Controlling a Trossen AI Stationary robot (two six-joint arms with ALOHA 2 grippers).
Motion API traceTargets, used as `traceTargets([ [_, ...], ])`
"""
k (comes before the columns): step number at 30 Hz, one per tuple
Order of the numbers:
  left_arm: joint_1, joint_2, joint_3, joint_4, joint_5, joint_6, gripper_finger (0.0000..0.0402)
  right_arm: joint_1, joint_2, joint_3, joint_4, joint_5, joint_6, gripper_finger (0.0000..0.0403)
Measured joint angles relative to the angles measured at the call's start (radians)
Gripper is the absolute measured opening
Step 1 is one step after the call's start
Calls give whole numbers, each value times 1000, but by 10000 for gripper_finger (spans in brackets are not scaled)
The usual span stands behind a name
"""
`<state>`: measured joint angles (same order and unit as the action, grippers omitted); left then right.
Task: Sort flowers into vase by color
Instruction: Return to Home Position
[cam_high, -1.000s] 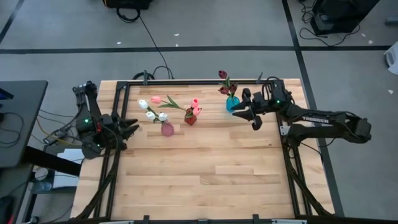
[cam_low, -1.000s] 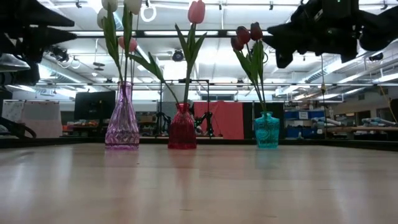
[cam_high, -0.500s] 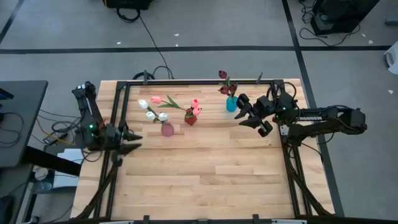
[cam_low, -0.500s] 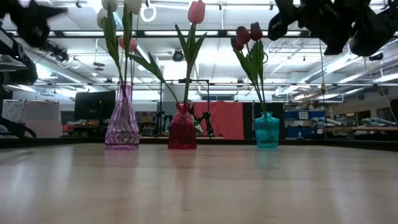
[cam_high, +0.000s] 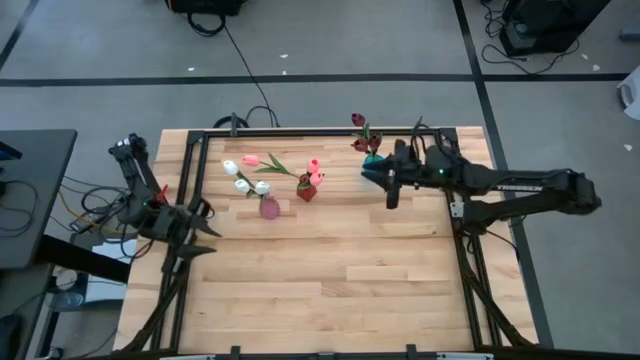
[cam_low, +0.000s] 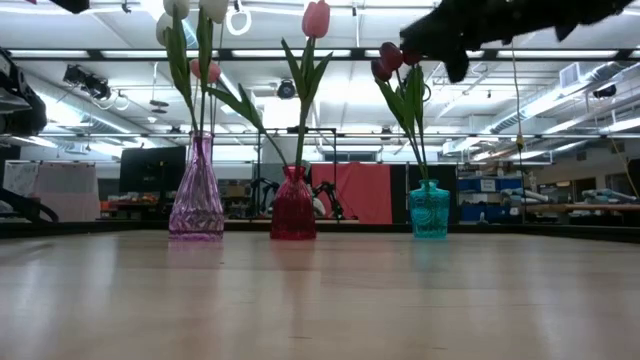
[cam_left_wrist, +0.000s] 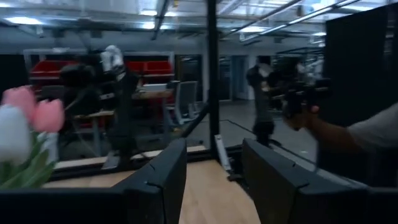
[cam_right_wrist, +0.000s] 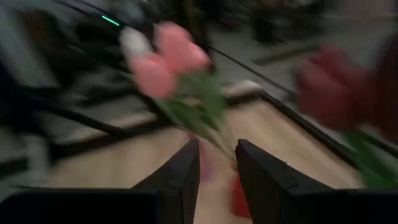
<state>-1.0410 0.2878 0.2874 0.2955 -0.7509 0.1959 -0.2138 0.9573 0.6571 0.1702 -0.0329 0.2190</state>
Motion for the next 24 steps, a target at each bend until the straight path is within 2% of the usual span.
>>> traceTargets([
  [2,19,0,0,-4,-23,-17,160,33,-2,44,-103,116,-10,116],
  [4,38,-1,0,-9,-61,-43,160,64,-11,77,-157,186,-12,113],
  [6,56,-4,2,-33,-101,-75,160,90,-28,109,-193,231,-14,109],
  [9,77,-17,50,-161,-115,-159,160,115,-64,167,-280,272,-26,102],
  [15,88,-21,161,-392,-103,-234,160,133,-150,252,-457,268,-65,89],
  [19,91,-24,167,-399,-78,-225,160,142,-248,242,-488,205,-84,85],
  [24,127,-26,100,-339,6,-249,147,190,-391,154,-455,142,-72,81],
])
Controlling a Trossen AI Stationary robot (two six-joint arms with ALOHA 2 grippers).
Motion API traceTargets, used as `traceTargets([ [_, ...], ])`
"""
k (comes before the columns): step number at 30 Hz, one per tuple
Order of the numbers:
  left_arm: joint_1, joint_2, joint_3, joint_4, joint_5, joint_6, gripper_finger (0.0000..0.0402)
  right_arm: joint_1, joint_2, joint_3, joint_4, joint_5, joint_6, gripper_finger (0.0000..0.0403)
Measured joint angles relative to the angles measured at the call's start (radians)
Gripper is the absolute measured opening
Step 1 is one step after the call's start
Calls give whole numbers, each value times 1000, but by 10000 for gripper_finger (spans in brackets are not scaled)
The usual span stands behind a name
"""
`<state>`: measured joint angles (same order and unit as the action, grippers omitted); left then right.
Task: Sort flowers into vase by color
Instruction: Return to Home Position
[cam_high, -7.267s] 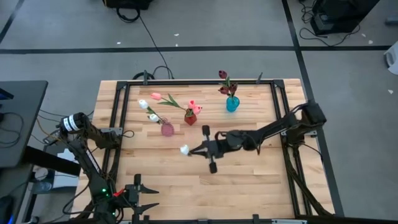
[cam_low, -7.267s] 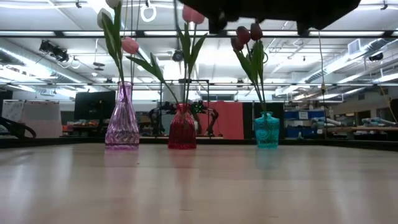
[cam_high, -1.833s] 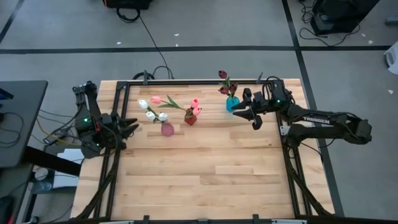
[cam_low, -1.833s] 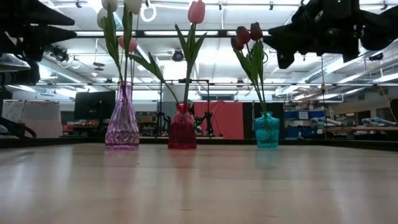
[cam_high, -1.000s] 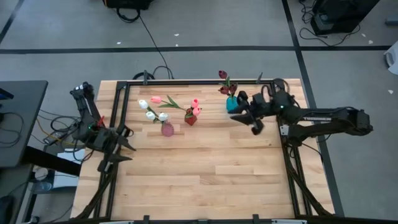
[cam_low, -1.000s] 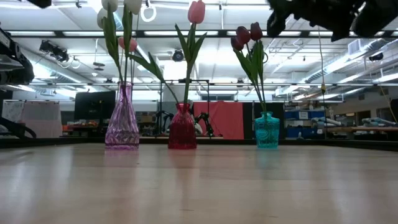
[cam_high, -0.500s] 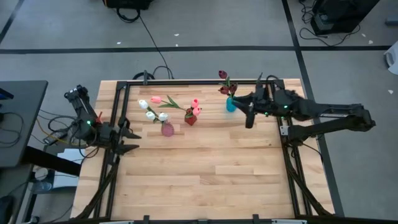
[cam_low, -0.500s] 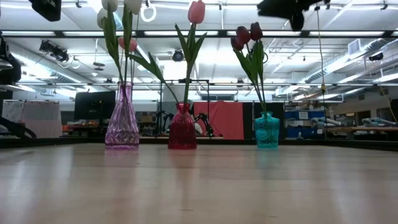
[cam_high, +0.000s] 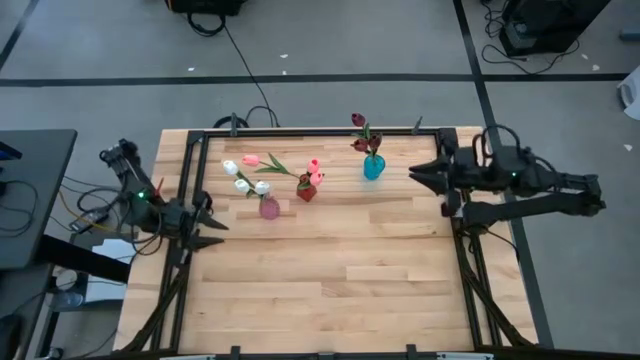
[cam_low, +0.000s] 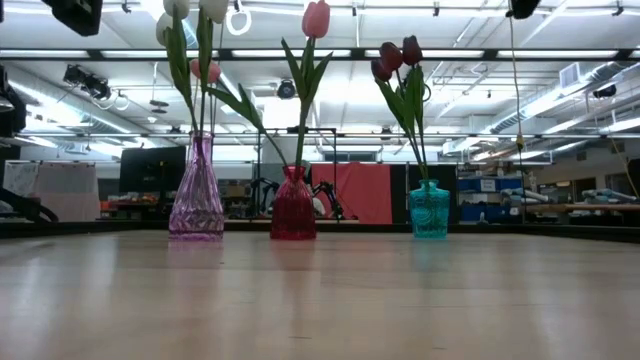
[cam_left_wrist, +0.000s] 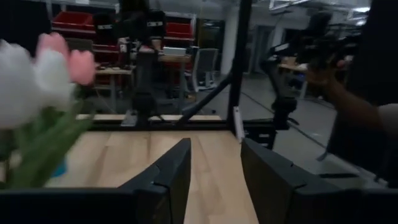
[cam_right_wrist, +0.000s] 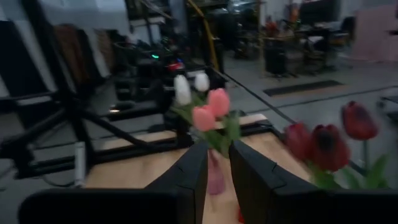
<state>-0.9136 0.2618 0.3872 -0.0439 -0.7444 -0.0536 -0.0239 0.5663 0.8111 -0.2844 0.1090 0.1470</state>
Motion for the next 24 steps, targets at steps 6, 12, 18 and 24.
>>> traceTargets([
  [6,69,-1,-107,176,173,-6,106,78,-120,-156,78,-6,25,80],
  [12,138,-1,-171,253,317,-10,75,128,-163,-283,230,-6,-32,80],
  [18,190,-1,-191,247,343,-2,59,149,-182,-331,246,-33,-114,80],
  [24,215,-1,-191,243,377,4,49,148,-249,-390,283,-77,-104,80],
])
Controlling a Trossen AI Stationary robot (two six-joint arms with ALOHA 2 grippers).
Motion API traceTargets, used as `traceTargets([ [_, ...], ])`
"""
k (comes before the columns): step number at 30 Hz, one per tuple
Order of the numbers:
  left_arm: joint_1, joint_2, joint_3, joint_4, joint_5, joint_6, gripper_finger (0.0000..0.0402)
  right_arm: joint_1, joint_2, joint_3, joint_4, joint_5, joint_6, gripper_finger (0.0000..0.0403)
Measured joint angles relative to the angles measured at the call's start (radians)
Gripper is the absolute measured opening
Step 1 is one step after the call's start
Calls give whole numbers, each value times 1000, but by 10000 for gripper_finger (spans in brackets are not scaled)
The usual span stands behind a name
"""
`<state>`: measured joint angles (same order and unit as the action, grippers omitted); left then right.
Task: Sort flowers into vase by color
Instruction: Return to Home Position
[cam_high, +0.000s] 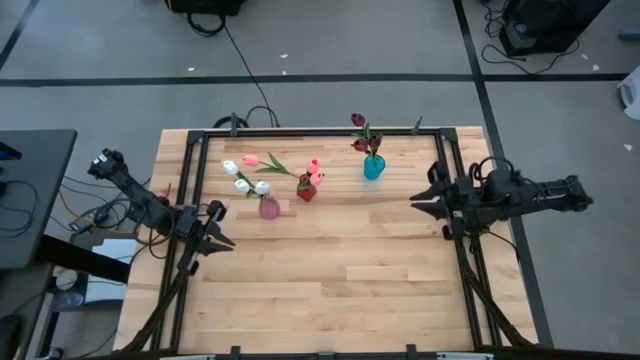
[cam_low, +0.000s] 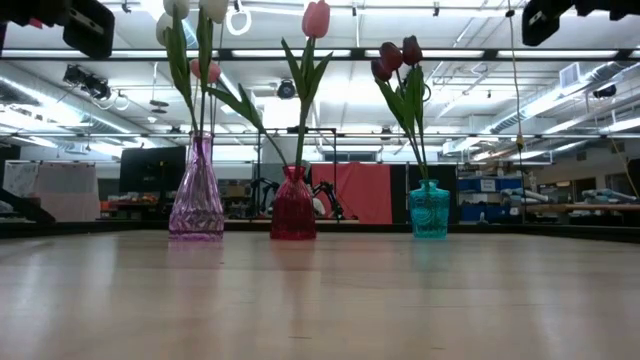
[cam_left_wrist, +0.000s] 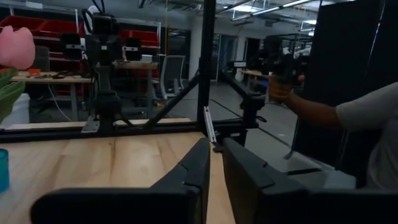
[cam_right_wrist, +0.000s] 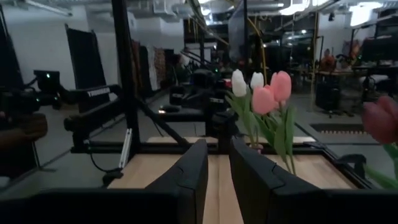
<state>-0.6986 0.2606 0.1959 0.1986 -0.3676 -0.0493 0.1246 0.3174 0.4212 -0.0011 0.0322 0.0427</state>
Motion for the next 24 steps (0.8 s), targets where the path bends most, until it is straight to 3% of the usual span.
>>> traceTargets([
  [10,1,0,-17,11,-13,29,46,0,-97,-156,122,-8,55,80],
  [17,0,0,-178,242,-38,13,46,0,-115,-273,268,5,62,80],
  [24,24,-1,-187,248,-58,-8,46,-1,-123,-352,331,0,51,80],
])
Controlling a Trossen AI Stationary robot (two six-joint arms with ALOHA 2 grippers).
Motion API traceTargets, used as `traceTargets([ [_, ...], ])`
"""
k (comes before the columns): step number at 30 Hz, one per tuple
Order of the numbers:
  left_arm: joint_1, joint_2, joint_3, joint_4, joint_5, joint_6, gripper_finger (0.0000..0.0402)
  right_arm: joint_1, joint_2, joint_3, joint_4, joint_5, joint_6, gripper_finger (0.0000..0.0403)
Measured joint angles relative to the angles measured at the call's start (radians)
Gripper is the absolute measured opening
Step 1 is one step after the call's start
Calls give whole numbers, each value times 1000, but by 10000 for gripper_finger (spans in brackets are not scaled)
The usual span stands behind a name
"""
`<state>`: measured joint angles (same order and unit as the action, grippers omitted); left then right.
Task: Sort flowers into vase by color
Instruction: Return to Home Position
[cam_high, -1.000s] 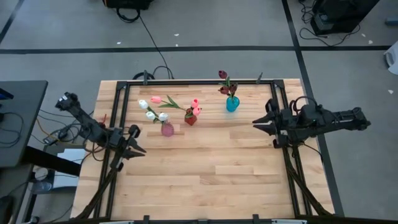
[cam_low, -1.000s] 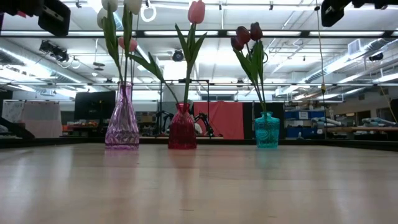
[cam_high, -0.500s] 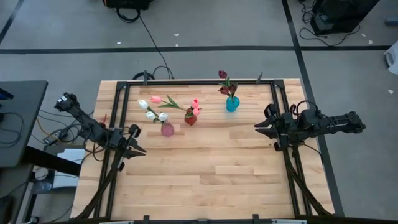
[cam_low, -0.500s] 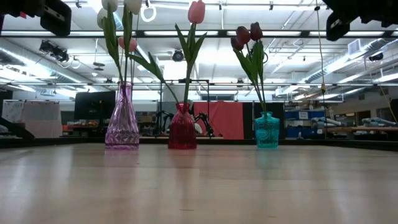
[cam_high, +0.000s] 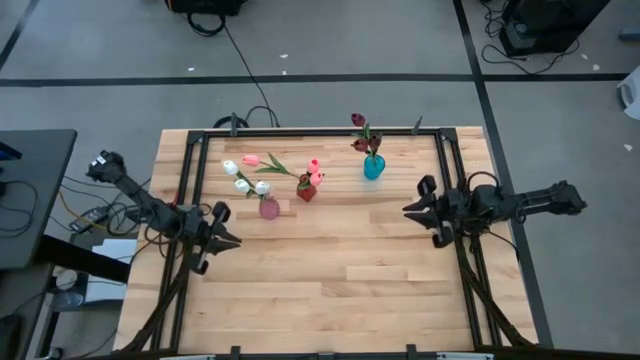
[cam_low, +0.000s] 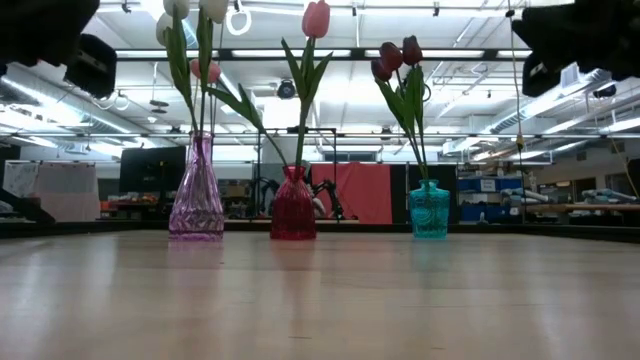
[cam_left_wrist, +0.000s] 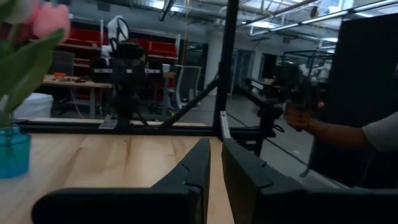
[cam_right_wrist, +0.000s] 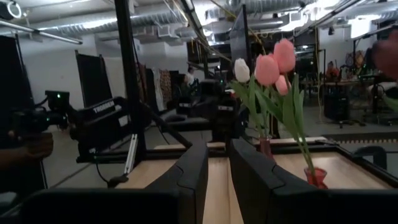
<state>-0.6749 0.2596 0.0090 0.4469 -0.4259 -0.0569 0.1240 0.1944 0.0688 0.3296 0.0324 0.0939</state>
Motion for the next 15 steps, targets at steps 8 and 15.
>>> traceTargets([
  [8,114,0,0,-32,25,2,27,-30,-30,-63,19,-33,-7,80],
  [15,271,0,0,-35,103,4,5,-150,-30,-63,29,-39,-45,80],
])
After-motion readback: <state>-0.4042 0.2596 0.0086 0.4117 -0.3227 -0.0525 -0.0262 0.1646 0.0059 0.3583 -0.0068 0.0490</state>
